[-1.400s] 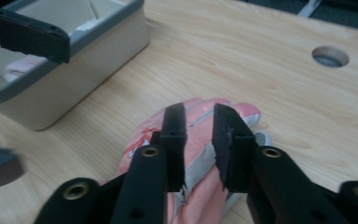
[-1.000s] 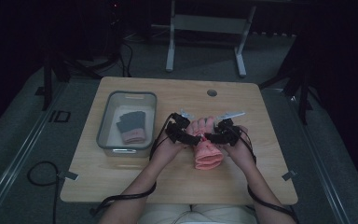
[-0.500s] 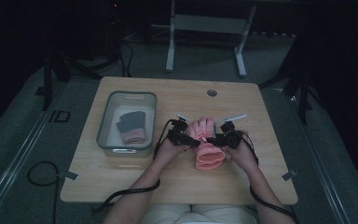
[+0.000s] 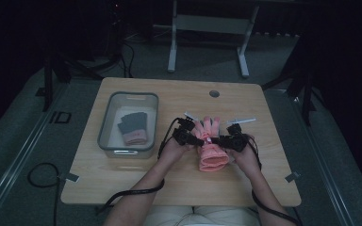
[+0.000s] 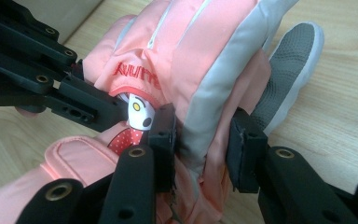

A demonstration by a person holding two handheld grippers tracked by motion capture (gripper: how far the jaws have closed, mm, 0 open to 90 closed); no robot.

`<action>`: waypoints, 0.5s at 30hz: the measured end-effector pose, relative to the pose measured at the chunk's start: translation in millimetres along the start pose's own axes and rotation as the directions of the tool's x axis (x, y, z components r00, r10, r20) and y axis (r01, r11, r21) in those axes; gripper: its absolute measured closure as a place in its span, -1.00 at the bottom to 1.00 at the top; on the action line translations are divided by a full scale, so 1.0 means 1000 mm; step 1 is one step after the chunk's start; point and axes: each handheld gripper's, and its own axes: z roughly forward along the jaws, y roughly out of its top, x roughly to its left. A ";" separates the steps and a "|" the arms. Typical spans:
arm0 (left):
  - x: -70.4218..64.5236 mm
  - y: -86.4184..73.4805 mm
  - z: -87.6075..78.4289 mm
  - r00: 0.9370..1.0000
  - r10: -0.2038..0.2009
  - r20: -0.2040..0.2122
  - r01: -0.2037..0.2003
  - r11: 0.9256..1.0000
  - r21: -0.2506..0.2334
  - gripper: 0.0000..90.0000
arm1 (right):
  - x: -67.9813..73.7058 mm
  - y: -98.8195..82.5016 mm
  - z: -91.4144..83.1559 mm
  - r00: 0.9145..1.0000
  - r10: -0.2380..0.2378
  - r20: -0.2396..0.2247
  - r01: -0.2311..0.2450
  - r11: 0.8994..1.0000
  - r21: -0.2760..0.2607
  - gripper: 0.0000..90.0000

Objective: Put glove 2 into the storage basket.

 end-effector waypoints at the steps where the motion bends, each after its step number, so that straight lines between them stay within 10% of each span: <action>1: -0.002 0.002 -0.003 1.000 0.012 -0.008 -0.012 1.000 0.001 0.74 | 0.001 0.001 -0.003 1.000 0.000 0.000 0.000 1.000 -0.010 0.49; 15: -0.016 0.024 -0.056 0.995 0.065 -0.071 -0.068 0.996 -0.053 0.75 | 0.024 0.034 -0.030 1.000 -0.016 -0.019 0.014 0.993 -0.115 0.51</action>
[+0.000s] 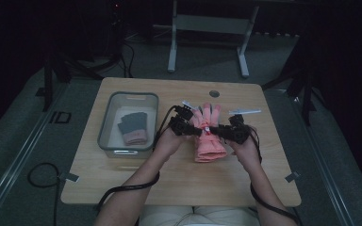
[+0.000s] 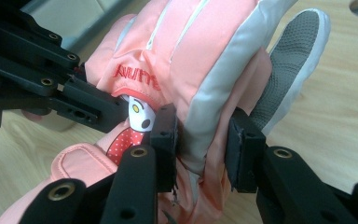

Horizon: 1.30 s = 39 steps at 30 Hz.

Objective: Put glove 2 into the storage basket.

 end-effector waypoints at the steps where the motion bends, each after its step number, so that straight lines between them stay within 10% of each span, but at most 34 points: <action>1: 0.001 0.001 -0.004 1.000 0.001 -0.003 -0.001 1.000 -0.001 0.75 | 0.003 0.003 0.000 1.000 -0.003 -0.003 0.003 1.000 -0.002 0.51; 39: 0.067 -0.021 -0.152 0.980 -0.050 -0.194 0.046 0.999 -0.026 0.75 | 0.120 0.095 0.067 0.984 -0.121 -0.134 0.117 0.993 -0.032 0.51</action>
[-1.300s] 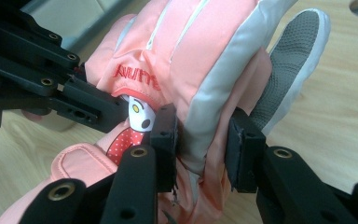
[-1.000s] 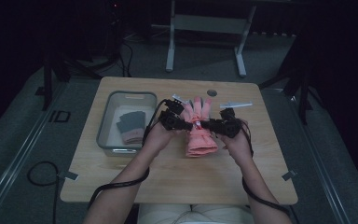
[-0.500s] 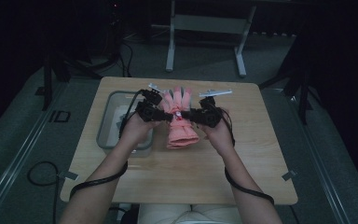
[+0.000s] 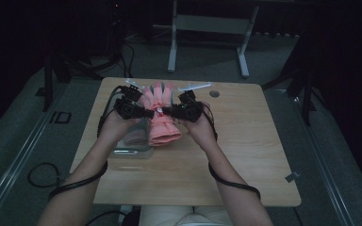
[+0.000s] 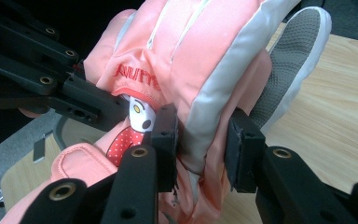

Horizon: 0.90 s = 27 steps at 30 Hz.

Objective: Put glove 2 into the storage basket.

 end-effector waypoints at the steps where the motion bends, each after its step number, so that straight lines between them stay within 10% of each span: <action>1: 0.003 -0.001 -0.003 1.000 -0.005 -0.008 0.005 1.000 -0.001 0.75 | 0.003 0.002 0.004 1.000 -0.004 0.000 0.004 1.000 0.001 0.52; 15: 0.059 -0.020 -0.041 0.992 -0.090 -0.088 0.089 0.996 -0.015 0.75 | 0.040 0.042 0.064 0.996 -0.057 -0.064 0.059 0.998 0.033 0.52; 27: 0.083 -0.031 -0.014 0.983 -0.161 -0.087 0.160 0.987 -0.021 0.75 | 0.026 0.044 0.102 0.995 -0.068 -0.071 0.074 0.994 0.086 0.51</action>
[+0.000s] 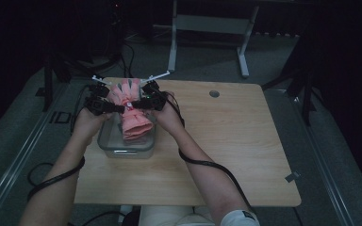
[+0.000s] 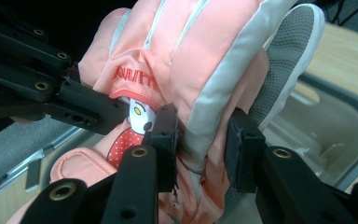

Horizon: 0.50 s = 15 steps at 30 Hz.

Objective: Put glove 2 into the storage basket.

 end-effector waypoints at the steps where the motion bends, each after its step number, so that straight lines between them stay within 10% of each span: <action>1: 0.001 -0.002 0.003 1.000 -0.009 0.007 0.009 1.000 0.002 0.75 | -0.002 -0.002 0.002 1.000 0.002 0.000 -0.002 1.000 0.008 0.51; 15: 0.014 -0.030 0.042 0.998 -0.063 0.020 0.061 0.996 0.066 0.74 | -0.011 -0.035 0.035 0.998 0.059 0.003 -0.059 0.994 0.094 0.51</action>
